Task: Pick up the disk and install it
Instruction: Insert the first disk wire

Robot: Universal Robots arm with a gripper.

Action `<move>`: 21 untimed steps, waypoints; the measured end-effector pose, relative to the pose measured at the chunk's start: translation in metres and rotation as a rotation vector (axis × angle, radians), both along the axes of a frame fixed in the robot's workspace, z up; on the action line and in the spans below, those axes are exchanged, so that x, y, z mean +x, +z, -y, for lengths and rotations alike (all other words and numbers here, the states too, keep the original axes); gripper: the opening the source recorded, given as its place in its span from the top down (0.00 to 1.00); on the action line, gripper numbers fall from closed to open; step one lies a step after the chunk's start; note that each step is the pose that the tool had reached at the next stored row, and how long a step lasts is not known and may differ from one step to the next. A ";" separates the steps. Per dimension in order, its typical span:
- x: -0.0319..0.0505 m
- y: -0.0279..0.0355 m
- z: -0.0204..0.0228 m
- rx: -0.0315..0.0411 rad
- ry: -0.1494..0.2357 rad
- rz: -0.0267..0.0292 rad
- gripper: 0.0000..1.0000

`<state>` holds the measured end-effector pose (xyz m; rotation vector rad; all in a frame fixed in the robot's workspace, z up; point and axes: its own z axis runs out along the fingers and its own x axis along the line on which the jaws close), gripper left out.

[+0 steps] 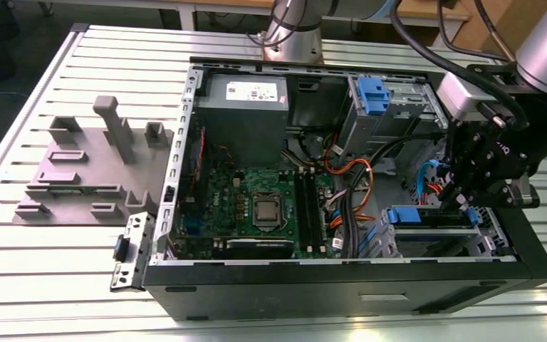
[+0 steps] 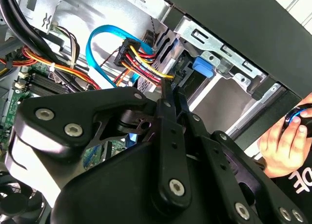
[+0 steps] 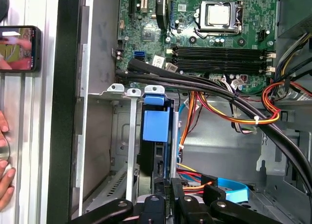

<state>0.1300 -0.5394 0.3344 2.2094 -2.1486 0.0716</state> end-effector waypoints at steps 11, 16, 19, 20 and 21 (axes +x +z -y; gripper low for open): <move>0.0000 -0.0001 0.0039 0.0000 -0.003 0.0001 0.83; 0.0000 -0.0003 0.0043 0.0000 -0.006 0.0000 0.83; 0.0000 -0.0007 0.0043 -0.0001 -0.008 0.0000 0.83; 0.0000 -0.0009 0.0043 0.0000 -0.008 0.0000 0.83; 0.0000 -0.0010 0.0043 -0.0001 -0.008 0.0000 0.83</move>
